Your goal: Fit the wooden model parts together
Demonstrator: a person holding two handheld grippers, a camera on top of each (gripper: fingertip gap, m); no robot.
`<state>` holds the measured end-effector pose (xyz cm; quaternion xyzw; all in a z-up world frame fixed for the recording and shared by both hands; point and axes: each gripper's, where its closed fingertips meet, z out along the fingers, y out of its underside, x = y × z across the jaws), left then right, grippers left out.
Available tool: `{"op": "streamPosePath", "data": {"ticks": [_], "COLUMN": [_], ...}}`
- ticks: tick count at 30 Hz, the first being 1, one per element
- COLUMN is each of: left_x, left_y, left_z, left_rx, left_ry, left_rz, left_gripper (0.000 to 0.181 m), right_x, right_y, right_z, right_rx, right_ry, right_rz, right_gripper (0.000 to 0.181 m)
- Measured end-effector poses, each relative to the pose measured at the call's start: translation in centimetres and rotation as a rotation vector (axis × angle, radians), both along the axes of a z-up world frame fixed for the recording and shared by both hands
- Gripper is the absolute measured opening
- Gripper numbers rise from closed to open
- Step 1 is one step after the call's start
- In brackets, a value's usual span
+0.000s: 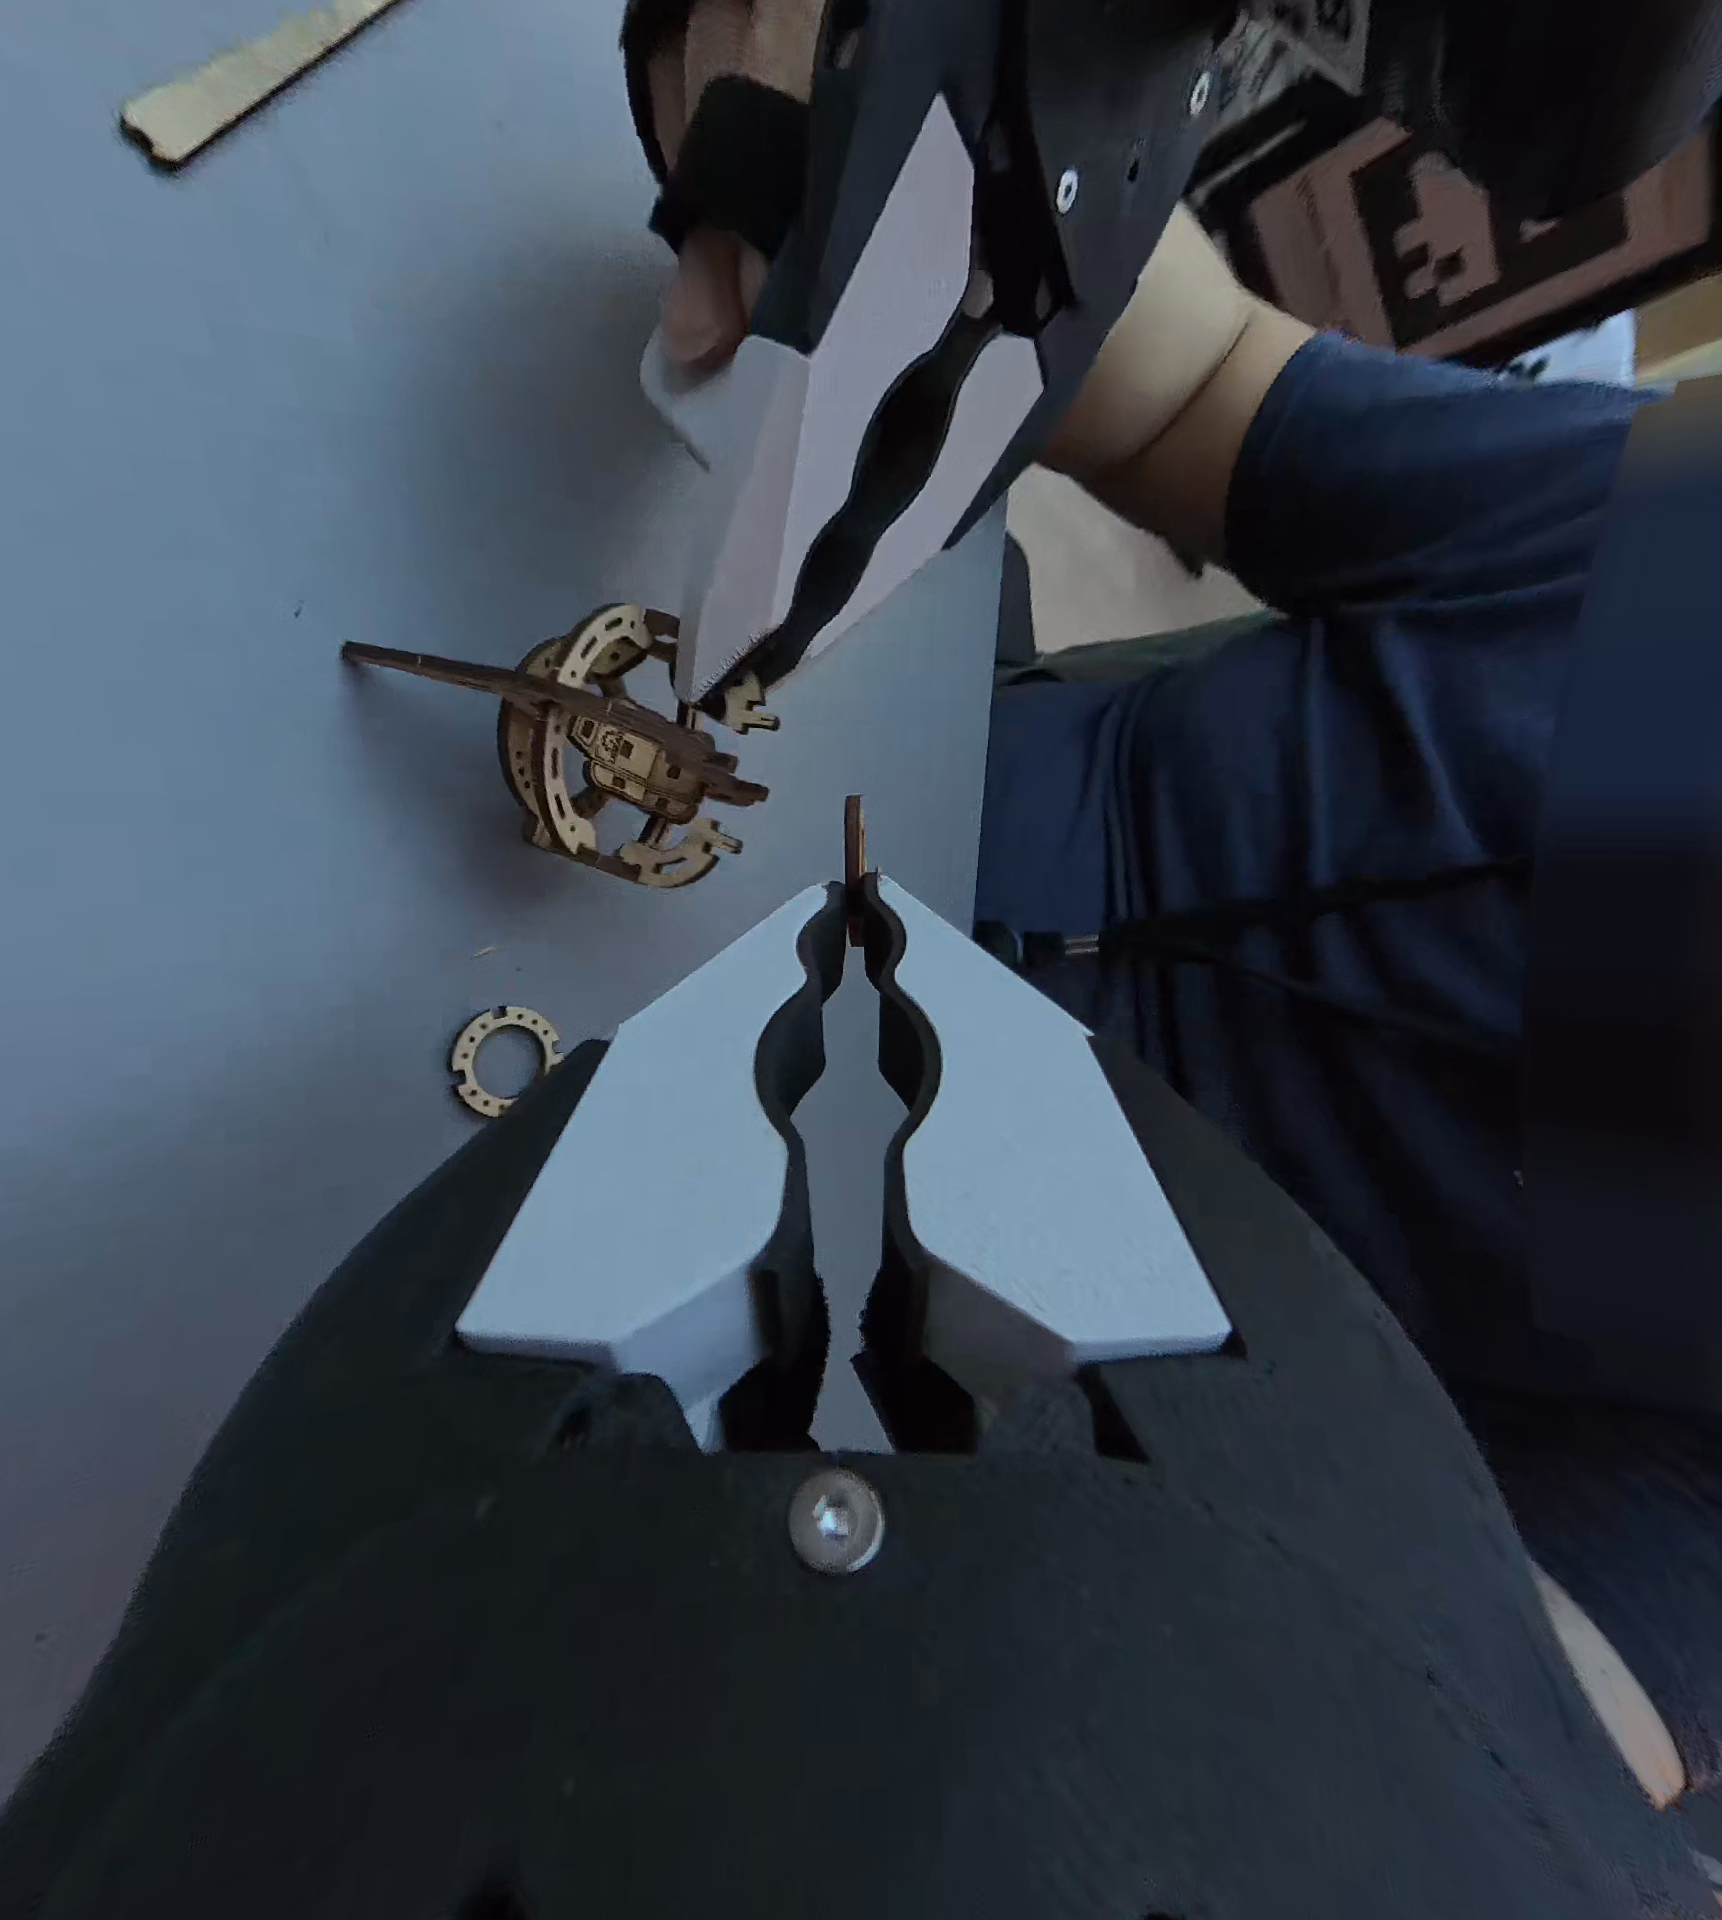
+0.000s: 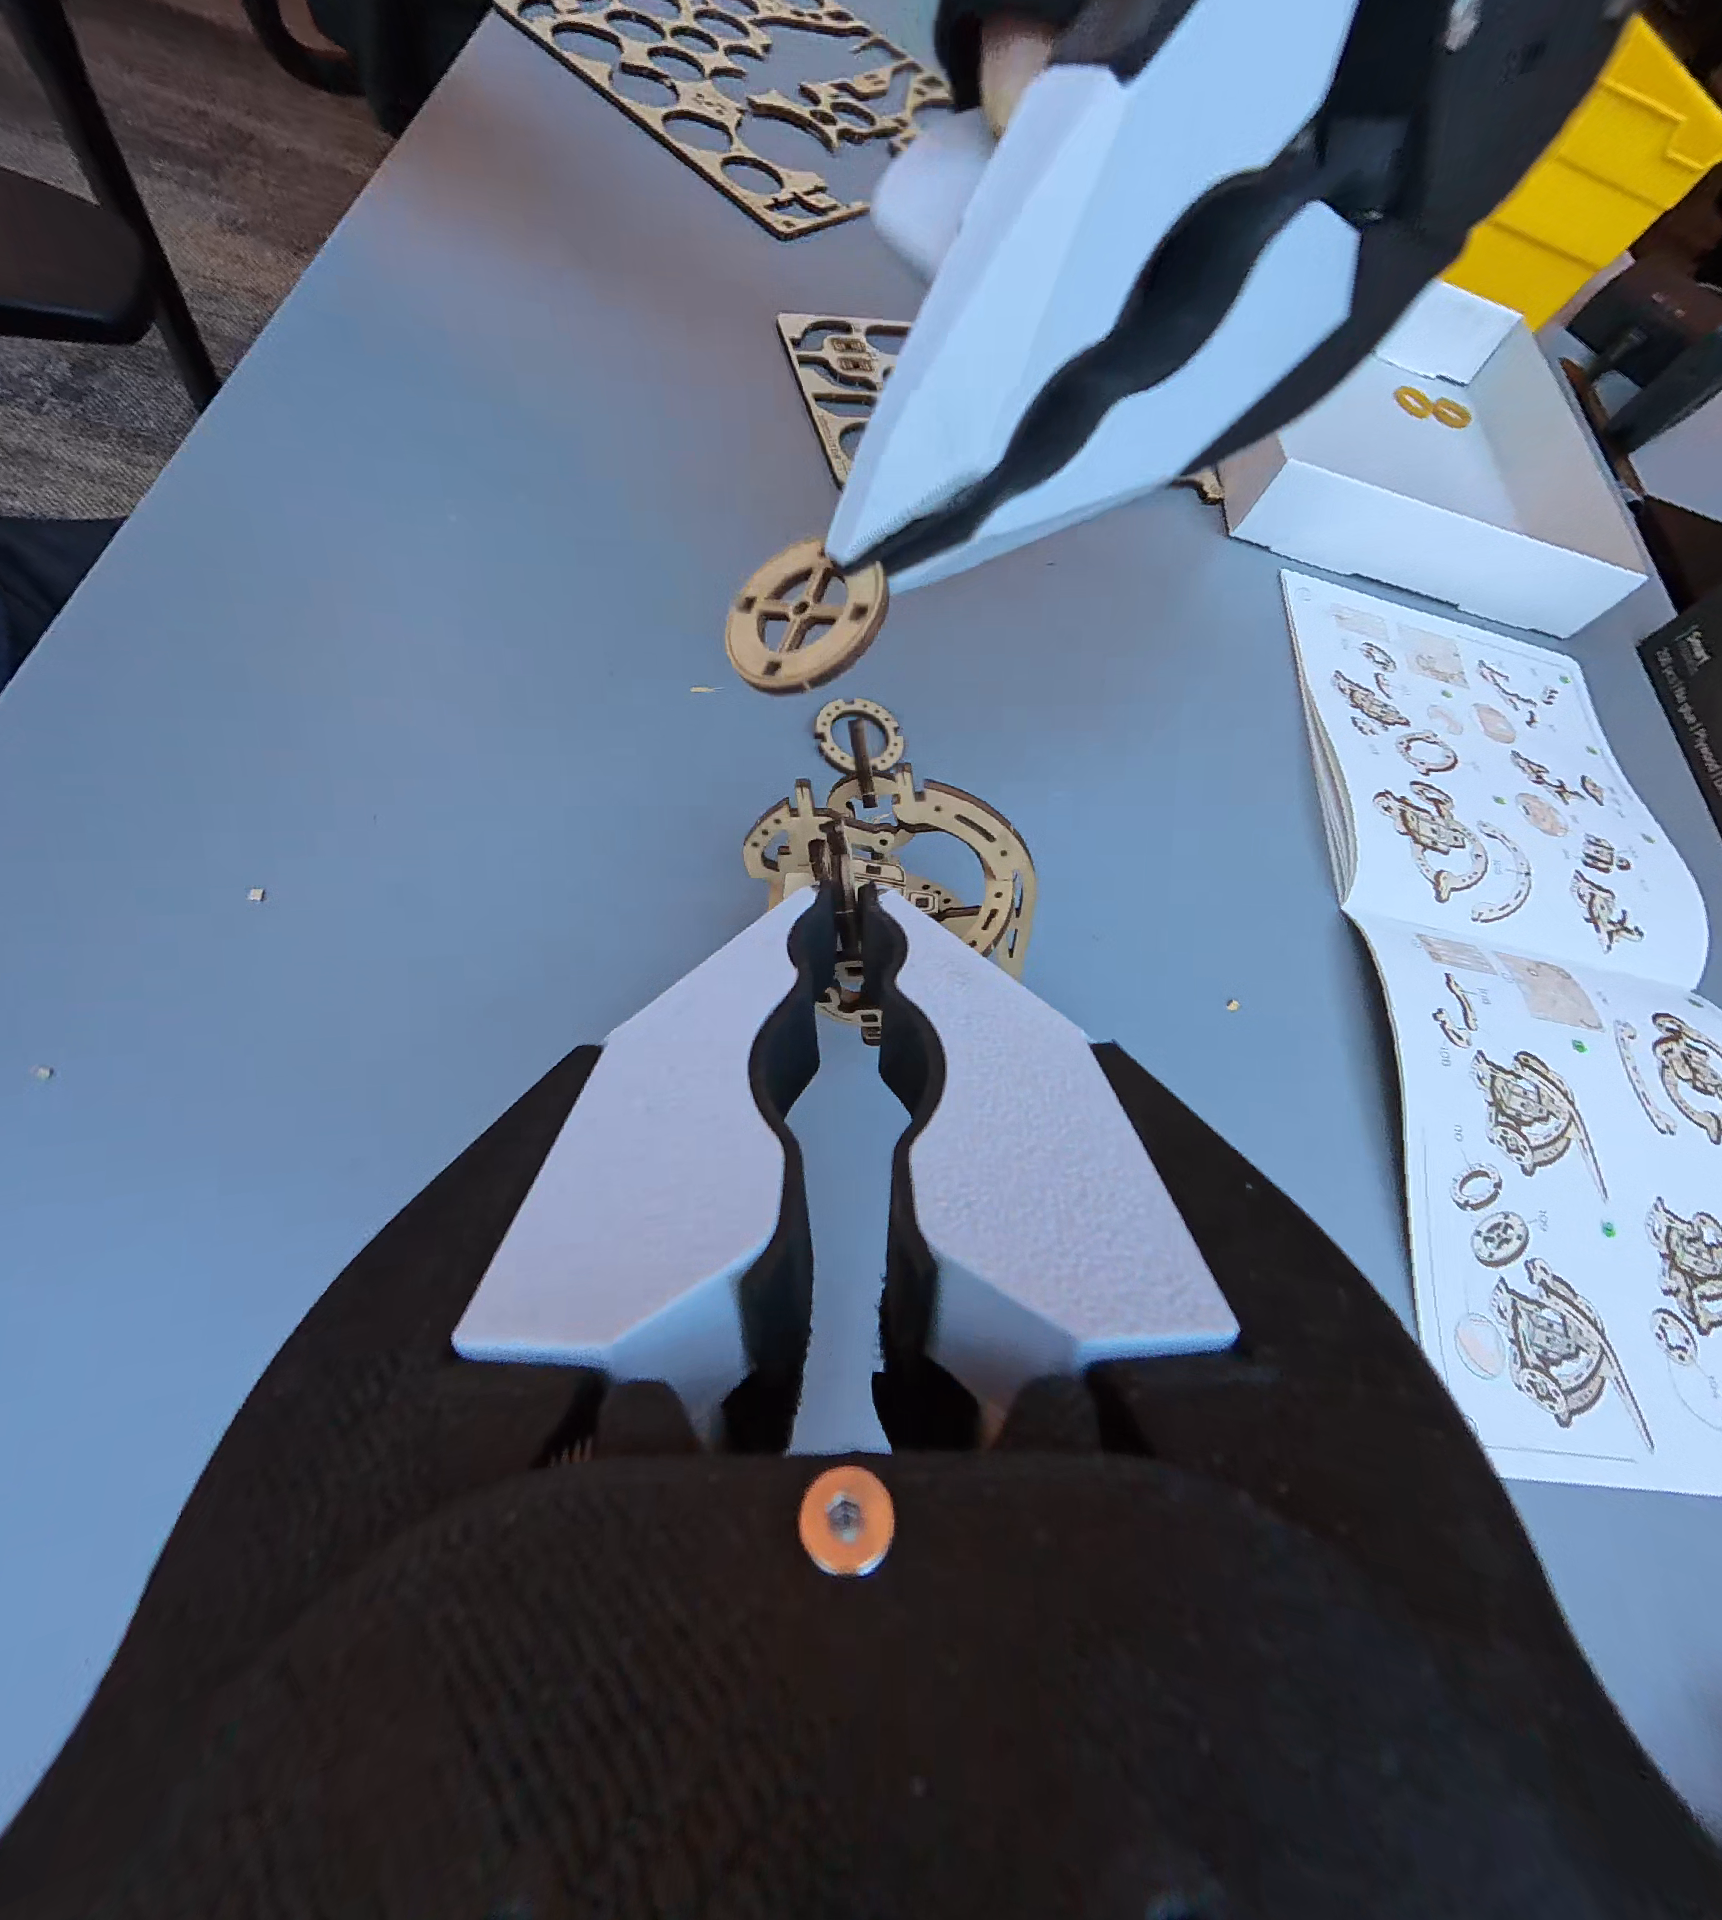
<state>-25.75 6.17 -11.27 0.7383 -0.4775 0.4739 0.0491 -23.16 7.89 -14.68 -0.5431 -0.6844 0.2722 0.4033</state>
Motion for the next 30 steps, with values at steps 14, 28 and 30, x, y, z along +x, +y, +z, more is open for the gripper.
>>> {"op": "streamPosePath", "data": {"ticks": [14,28,30], "left_x": [1.7,1.4,1.5], "left_y": [1.2,1.2,1.2], "left_z": [0.0,-0.9,-1.1], "left_rx": [-0.146,-0.130,-0.136], "left_ry": [-0.148,-0.146,-0.139], "left_rz": [0.296,0.355,0.362], "left_gripper": [0.001,0.001,0.001], "right_x": [-0.2,-0.5,-0.5], "right_y": [0.2,0.1,0.1], "right_z": [0.3,0.6,0.5], "right_rx": [0.034,0.042,0.040], "right_ry": [0.068,0.083,0.081], "right_rz": [0.009,0.005,0.002], "right_gripper": [0.001,0.001,0.001]}}
